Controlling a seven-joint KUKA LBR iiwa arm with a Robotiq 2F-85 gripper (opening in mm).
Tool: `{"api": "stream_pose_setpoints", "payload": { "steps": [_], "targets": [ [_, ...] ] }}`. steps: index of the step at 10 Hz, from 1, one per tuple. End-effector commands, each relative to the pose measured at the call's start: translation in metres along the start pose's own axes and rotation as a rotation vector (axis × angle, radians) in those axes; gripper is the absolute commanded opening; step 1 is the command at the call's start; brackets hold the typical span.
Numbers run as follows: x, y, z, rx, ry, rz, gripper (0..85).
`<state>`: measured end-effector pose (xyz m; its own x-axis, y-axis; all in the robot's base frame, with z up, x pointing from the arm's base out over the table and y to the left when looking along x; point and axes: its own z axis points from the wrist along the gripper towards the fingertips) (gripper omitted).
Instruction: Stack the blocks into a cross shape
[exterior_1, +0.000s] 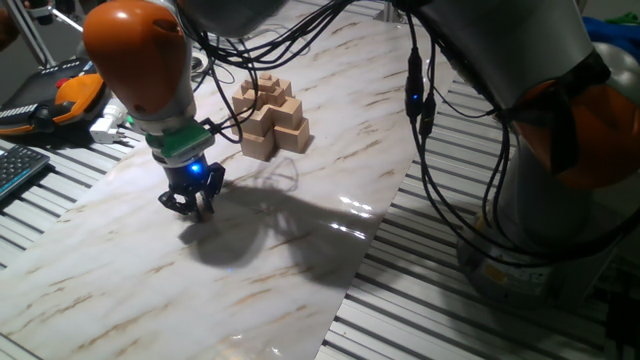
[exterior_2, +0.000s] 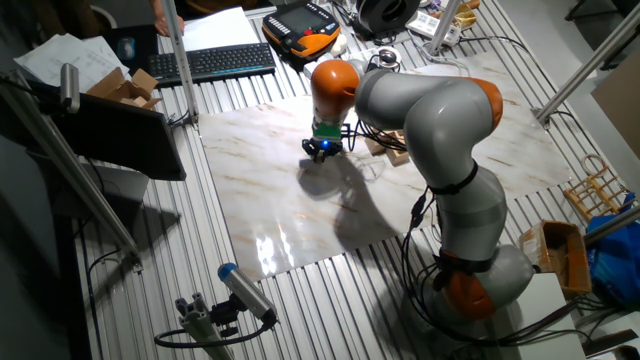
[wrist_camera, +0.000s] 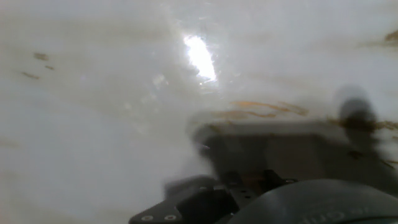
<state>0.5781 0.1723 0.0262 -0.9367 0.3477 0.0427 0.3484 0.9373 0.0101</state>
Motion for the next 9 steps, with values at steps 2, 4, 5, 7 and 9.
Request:
{"api": "stream_pose_setpoints", "payload": {
  "steps": [2,4,5,7,9],
  "targets": [
    [-0.001,-0.001,-0.004,0.009,-0.005,0.015,0.0],
    [-0.006,-0.005,-0.018,-0.015,0.005,0.085,0.0],
    [-0.011,-0.012,-0.032,-0.021,0.016,0.124,0.0],
    [-0.017,-0.025,-0.054,-0.016,0.023,0.182,0.0],
    [-0.030,-0.048,-0.080,-0.033,0.080,0.301,0.0]
  ]
}}
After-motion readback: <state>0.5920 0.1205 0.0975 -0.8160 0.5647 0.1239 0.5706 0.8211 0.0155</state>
